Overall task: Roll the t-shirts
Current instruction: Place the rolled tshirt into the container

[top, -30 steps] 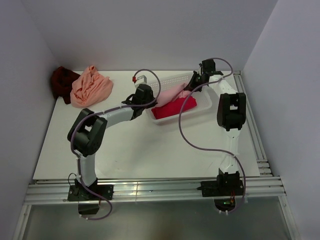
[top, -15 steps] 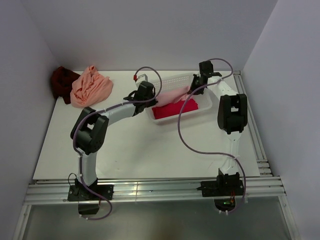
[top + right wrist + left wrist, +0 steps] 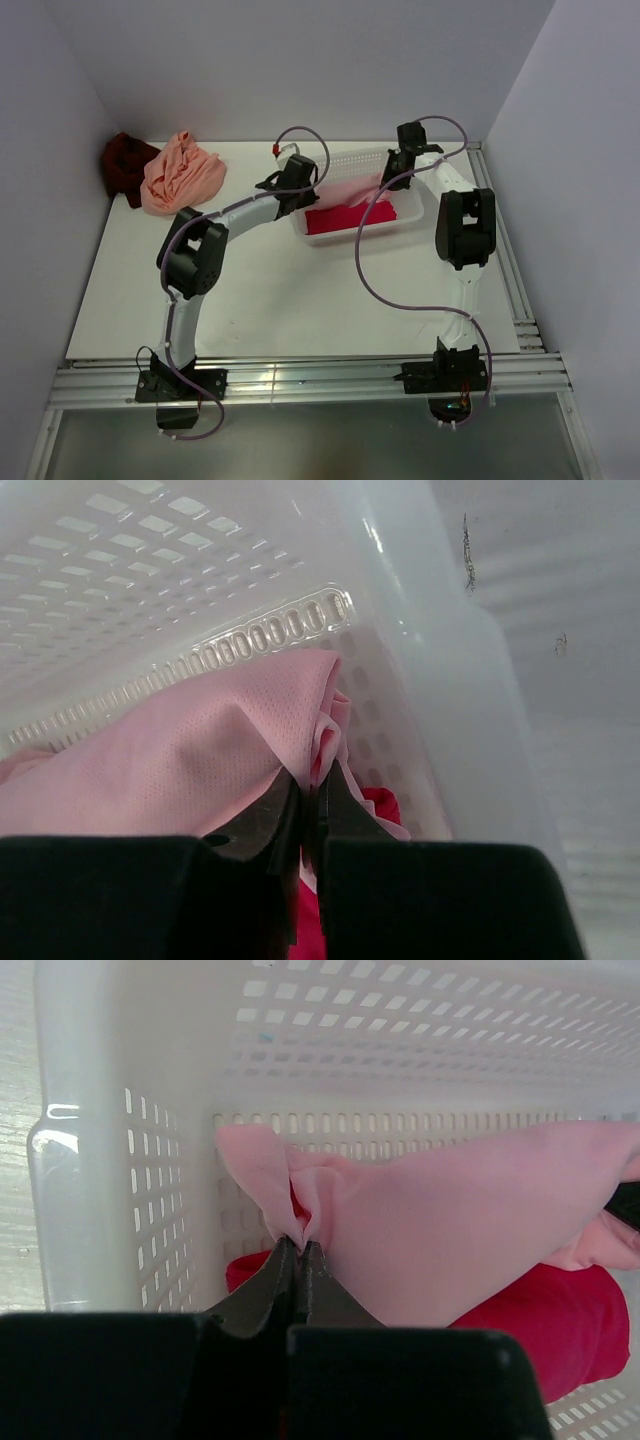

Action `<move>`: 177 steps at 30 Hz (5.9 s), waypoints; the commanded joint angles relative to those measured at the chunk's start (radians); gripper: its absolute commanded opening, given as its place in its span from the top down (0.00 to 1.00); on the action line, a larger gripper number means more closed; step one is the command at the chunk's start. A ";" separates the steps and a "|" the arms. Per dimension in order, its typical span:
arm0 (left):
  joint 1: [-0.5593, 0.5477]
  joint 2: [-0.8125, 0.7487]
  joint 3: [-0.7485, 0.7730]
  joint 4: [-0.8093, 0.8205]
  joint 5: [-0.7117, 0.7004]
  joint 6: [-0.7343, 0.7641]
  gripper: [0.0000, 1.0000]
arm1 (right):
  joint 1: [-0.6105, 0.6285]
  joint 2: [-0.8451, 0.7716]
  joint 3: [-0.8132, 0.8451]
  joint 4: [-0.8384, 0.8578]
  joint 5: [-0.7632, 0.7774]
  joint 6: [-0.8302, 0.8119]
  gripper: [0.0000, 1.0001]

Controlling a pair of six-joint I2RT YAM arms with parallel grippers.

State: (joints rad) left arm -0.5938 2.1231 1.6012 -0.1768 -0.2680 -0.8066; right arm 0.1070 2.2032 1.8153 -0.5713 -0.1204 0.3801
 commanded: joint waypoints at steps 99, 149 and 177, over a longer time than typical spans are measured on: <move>0.052 0.035 0.255 -0.300 -0.057 0.147 0.98 | 0.102 -0.168 -0.114 0.108 0.073 0.063 0.87; 0.023 -1.281 -0.842 -0.227 0.043 0.109 0.15 | 0.487 -1.303 -1.177 0.289 0.261 0.175 0.00; -0.080 -1.462 -0.756 -0.481 0.010 0.109 0.15 | 0.413 -0.492 -0.470 0.254 0.314 0.140 0.00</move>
State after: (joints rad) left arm -0.6662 0.6926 0.8459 -0.6880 -0.2825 -0.7216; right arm 0.5179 1.8263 1.3808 -0.2996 0.1909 0.5594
